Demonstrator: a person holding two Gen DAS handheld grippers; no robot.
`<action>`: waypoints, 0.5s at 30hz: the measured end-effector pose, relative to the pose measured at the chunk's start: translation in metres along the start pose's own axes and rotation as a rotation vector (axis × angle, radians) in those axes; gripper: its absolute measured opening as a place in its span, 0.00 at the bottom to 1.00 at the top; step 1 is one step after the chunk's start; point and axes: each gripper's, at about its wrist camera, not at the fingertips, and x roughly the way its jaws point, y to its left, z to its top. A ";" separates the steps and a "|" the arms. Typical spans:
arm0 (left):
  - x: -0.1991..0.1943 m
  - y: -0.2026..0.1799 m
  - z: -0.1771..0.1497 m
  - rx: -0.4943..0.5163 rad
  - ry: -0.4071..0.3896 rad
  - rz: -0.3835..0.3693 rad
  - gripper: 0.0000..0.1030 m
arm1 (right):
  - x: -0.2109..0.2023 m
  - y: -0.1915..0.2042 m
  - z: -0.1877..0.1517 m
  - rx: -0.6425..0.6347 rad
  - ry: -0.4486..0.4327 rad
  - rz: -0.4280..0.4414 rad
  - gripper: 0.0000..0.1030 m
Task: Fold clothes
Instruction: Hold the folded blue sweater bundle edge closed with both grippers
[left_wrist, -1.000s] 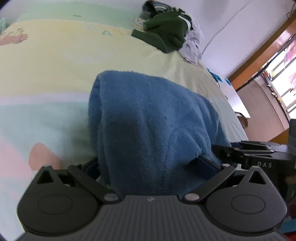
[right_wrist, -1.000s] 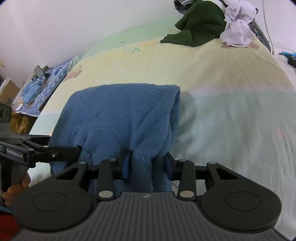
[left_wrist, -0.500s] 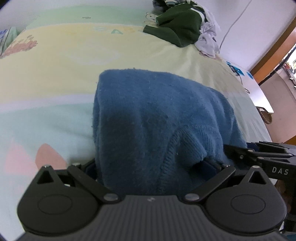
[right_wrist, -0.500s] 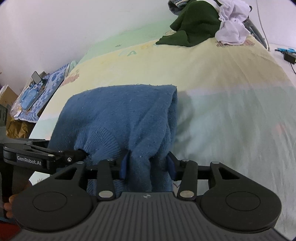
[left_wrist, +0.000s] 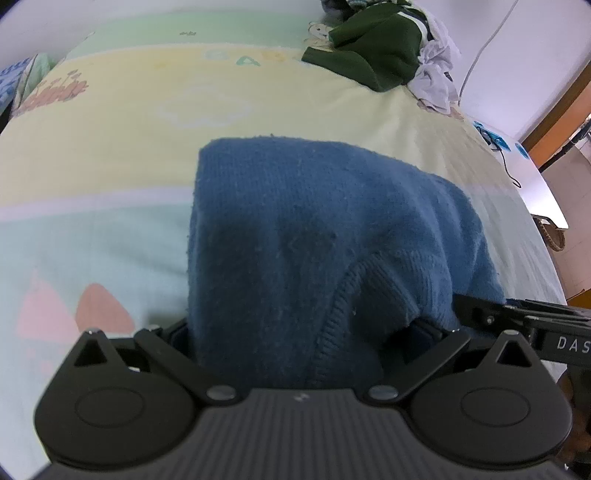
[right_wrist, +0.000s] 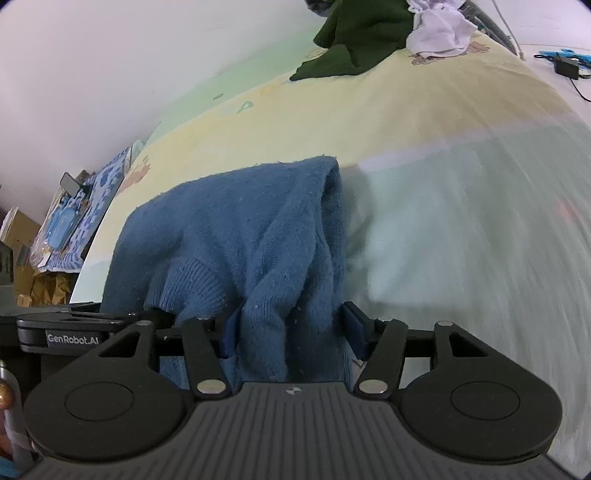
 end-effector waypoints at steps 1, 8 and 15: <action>0.001 0.000 0.000 -0.003 0.000 0.002 1.00 | 0.001 -0.001 0.002 -0.008 0.005 0.007 0.58; 0.000 -0.001 0.000 -0.011 0.001 0.008 1.00 | 0.001 -0.003 0.000 -0.015 -0.009 0.026 0.56; 0.000 0.003 0.003 -0.012 0.017 -0.003 0.99 | -0.002 0.007 -0.002 -0.084 -0.030 0.011 0.42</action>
